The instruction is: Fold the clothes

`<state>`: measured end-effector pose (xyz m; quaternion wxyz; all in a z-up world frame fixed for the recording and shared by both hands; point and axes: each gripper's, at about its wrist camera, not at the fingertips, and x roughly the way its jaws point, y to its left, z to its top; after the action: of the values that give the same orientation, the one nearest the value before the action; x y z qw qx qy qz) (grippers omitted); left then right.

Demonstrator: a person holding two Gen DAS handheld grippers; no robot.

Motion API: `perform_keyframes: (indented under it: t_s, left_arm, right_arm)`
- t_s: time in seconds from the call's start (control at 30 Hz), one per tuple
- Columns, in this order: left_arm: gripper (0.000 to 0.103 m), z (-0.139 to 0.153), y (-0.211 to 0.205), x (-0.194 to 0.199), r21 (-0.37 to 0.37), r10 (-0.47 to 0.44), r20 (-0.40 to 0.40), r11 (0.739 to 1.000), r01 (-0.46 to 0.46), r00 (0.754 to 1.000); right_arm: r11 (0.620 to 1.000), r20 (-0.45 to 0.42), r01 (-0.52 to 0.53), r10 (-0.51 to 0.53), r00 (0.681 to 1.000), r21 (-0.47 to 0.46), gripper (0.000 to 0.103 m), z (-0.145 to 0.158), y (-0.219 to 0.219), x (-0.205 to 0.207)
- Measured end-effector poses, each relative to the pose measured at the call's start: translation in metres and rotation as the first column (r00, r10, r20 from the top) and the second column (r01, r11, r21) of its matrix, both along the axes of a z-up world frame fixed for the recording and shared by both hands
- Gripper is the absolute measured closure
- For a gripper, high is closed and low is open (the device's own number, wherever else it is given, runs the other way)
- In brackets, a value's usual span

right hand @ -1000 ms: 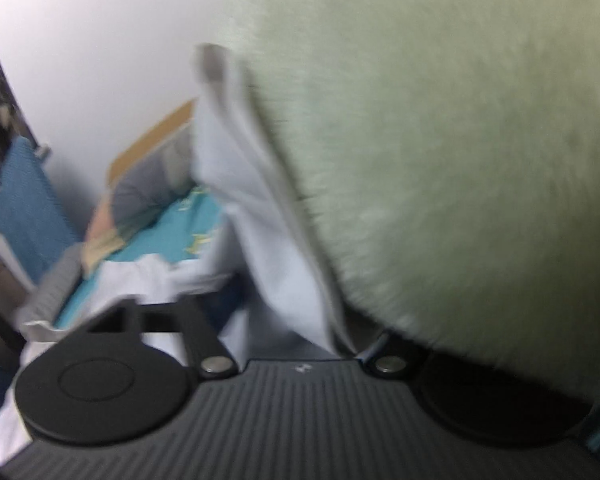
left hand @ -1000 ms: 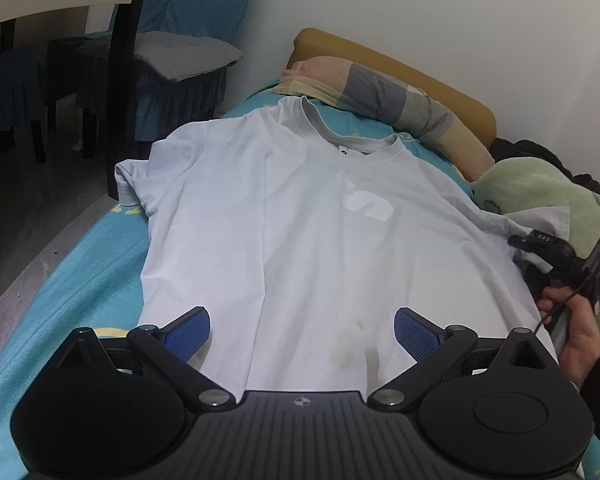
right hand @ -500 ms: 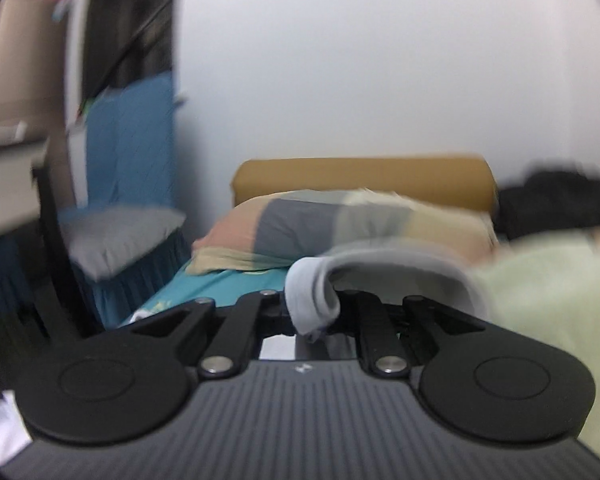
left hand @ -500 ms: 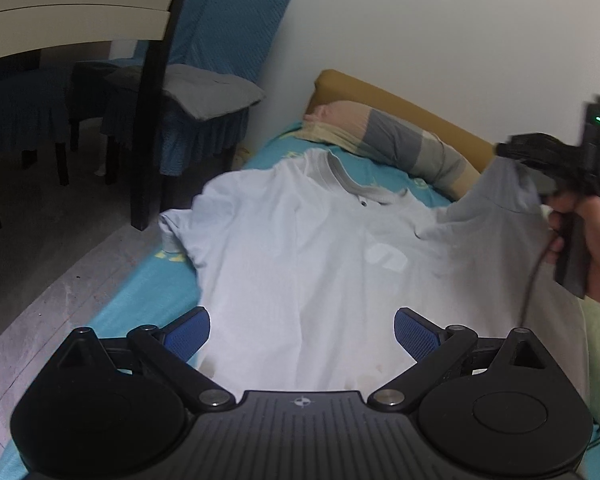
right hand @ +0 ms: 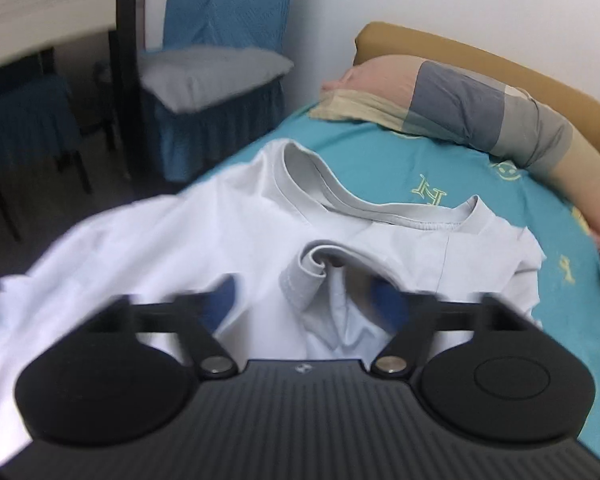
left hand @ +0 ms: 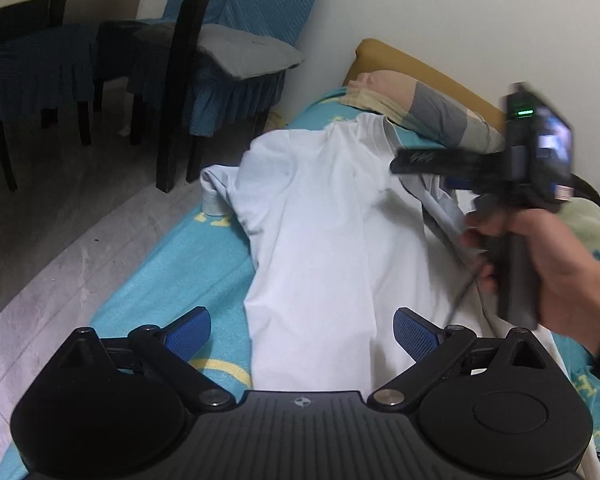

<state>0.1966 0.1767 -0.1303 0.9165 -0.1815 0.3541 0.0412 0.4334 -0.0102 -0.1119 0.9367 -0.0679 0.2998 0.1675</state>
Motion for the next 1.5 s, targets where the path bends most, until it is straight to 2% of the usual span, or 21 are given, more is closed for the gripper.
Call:
perform_keyframes:
  t_s: [0.17, 0.4, 0.47, 0.6, 0.73, 0.93, 1.13, 1.37, 1.5]
  left_arm:
    - [0.004, 0.007, -0.007, -0.007, 0.019, -0.026, 0.019, 0.999, 0.025, 0.999]
    - [0.004, 0.035, -0.02, -0.031, 0.04, -0.077, 0.045, 0.996, 0.075, 0.996]
    - [0.004, 0.043, -0.023, -0.043, 0.056, -0.081, 0.046, 0.995, 0.078, 0.996]
    - [0.004, 0.06, -0.03, -0.07, 0.041, -0.094, 0.047, 0.995, 0.092, 0.994]
    - [0.004, 0.084, -0.048, -0.096, 0.104, -0.132, 0.068, 0.987, 0.125, 0.989]
    - [0.004, 0.096, -0.089, -0.123, 0.198, -0.194, 0.055, 0.963, 0.18, 0.979]
    - [0.004, 0.092, -0.124, -0.133, 0.253, -0.236, 0.004, 0.94, 0.228, 0.972]
    - [0.004, 0.086, -0.165, -0.132, 0.274, -0.278, -0.048, 0.92, 0.28, 0.959]
    - [0.005, 0.073, -0.196, -0.127, 0.244, -0.32, -0.092, 0.911, 0.332, 0.943]
  right_arm:
    - [0.991, 0.027, 0.028, -0.032, 0.999, 0.135, 0.02, 0.045, -0.034, -0.063]
    - [0.967, 0.022, 0.111, -0.12, 0.993, 0.229, 0.02, 0.097, -0.097, -0.204]
    - [0.96, 0.006, 0.136, -0.142, 0.99, 0.245, 0.02, 0.105, -0.115, -0.245]
    - [0.951, -0.023, 0.194, -0.195, 0.981, 0.241, 0.02, 0.112, -0.145, -0.312]
    - [0.947, 0.01, 0.206, -0.214, 0.977, 0.246, 0.02, 0.111, -0.164, -0.357]
    - [0.909, -0.008, 0.253, -0.265, 0.964, 0.331, 0.02, 0.11, -0.196, -0.387]
    - [0.911, 0.031, 0.242, -0.267, 0.963, 0.335, 0.02, 0.113, -0.208, -0.393]
    - [0.891, 0.036, 0.259, -0.293, 0.956, 0.373, 0.02, 0.112, -0.229, -0.396]
    - [0.87, 0.037, 0.281, -0.323, 0.946, 0.404, 0.02, 0.115, -0.248, -0.397]
